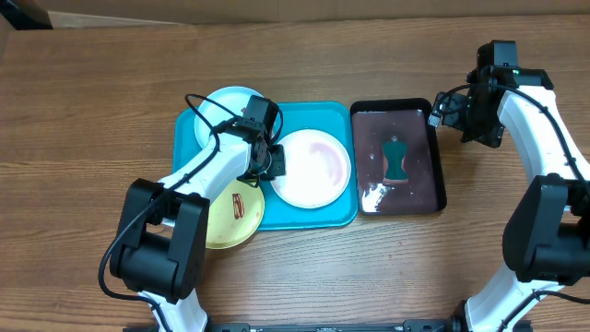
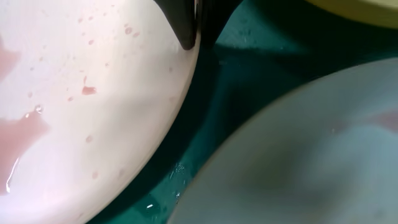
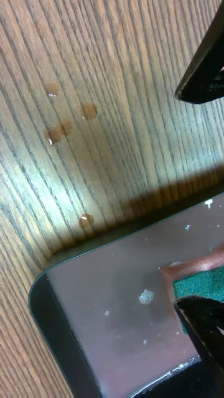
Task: Clean dirty plates on tray and stack at the side
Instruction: 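Lift the white plate with the left gripper and hold it over the black tray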
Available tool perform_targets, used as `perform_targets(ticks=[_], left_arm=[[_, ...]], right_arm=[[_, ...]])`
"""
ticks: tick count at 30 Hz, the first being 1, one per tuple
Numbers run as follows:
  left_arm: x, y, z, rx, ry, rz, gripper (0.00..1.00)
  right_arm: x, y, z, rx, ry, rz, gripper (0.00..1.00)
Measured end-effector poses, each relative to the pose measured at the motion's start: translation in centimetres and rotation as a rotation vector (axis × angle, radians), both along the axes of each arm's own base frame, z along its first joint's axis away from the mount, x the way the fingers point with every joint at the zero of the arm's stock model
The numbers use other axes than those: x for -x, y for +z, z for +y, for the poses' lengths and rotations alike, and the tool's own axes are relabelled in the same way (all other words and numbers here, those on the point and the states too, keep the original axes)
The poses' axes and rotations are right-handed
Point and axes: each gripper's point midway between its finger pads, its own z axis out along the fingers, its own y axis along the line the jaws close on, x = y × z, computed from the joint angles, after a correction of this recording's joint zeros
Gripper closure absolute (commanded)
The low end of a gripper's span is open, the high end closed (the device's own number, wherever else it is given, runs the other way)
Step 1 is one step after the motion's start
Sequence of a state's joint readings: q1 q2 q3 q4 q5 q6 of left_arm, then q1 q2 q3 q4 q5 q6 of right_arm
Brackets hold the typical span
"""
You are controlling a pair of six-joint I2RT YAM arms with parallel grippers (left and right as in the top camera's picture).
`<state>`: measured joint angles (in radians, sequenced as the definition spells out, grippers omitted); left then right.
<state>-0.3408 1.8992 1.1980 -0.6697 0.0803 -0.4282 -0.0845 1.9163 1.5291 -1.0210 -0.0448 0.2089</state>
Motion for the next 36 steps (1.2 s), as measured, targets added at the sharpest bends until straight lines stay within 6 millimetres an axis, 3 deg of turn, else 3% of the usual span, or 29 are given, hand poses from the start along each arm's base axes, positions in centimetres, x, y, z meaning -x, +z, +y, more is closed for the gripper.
perform_targets(ticks=[4, 16, 21, 28, 36], left_arm=[[-0.3, 1.1, -0.1, -0.002, 0.001, 0.011, 0.96], [-5.0, 8.9, -0.6, 0.022, 0.012, -0.097, 0.96], [-6.2, 11.3, -1.0, 0.035, 0.009, -0.146, 0.96], [-7.1, 12.8, -2.6, 0.022, -0.02, -0.213, 0.96], [-6.1, 13.3, -6.6, -0.119, -0.117, -0.317, 0.95]], right_arm=[[0.0, 0.0, 0.0, 0.0, 0.0, 0.0, 0.0], [0.0, 0.0, 0.0, 0.0, 0.0, 0.0, 0.0], [0.0, 0.0, 0.0, 0.0, 0.0, 0.0, 0.0], [0.0, 0.0, 0.0, 0.0, 0.0, 0.0, 0.0], [0.0, 0.0, 0.0, 0.0, 0.0, 0.0, 0.0]])
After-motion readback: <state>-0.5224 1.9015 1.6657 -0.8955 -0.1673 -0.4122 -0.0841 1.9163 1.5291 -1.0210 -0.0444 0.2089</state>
